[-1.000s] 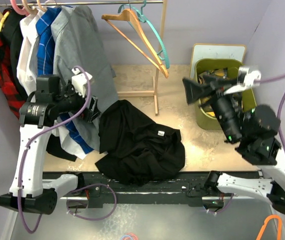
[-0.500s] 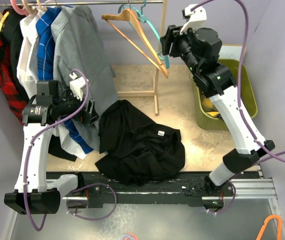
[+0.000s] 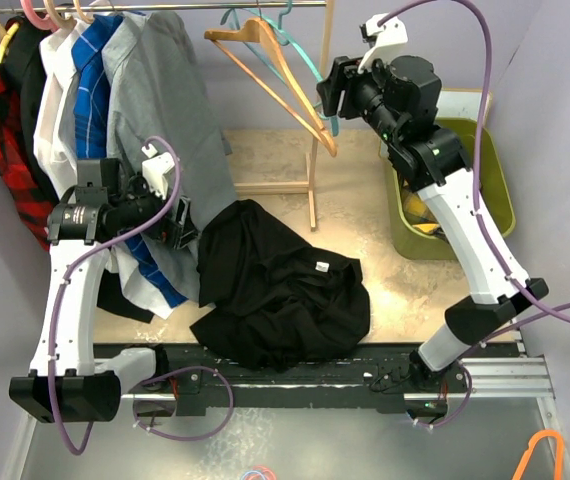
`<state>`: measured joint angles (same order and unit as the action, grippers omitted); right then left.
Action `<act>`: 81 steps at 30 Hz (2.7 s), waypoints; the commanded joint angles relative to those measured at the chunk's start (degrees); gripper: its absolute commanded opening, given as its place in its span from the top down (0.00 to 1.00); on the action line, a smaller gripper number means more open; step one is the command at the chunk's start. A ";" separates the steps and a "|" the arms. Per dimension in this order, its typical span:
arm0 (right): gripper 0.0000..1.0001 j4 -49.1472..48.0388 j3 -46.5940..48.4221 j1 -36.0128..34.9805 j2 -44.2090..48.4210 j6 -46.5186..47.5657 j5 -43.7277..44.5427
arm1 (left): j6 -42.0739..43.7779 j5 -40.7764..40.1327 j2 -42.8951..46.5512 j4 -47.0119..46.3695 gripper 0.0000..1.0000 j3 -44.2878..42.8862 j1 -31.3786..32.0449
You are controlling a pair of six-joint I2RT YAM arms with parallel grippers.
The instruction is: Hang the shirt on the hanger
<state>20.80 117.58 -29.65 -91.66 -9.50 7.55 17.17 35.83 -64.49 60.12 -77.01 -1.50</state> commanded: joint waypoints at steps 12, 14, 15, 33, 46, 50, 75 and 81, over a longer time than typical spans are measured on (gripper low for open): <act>1.00 0.63 6.83 0.38 -6.26 0.01 -5.62 | 1.98 2.51 -0.03 -1.74 0.00 0.20 -0.52; 1.00 0.82 8.03 0.38 -6.26 0.29 -5.92 | 2.41 3.12 -0.55 -1.27 0.00 0.03 -0.46; 1.00 0.93 8.74 0.40 -6.25 0.37 -6.04 | 2.87 3.68 -0.75 -0.80 0.00 0.02 -0.44; 1.00 -3.03 4.12 0.38 3.55 2.10 -4.12 | 2.63 -22.66 -12.70 1.66 0.00 -7.55 21.97; 1.00 0.96 -25.77 0.30 29.44 -4.23 0.74 | -1.04 -27.01 -31.35 0.16 0.00 -15.43 38.84; 1.00 7.16 -33.77 0.32 40.02 -7.09 5.90 | -2.90 -29.45 -35.84 -1.23 0.03 -18.59 39.74; 1.00 38.44 -50.20 0.37 65.81 -25.90 -8.28 | -3.14 -29.60 -48.79 -4.53 0.76 -18.30 42.86; 1.00 43.07 -50.75 0.43 68.45 -25.68 -11.59 | -2.42 -24.23 -45.61 -0.71 1.00 -19.86 42.87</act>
<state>61.47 66.13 -29.50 -26.65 -34.57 0.16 14.48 7.11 -113.40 57.30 -95.66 41.36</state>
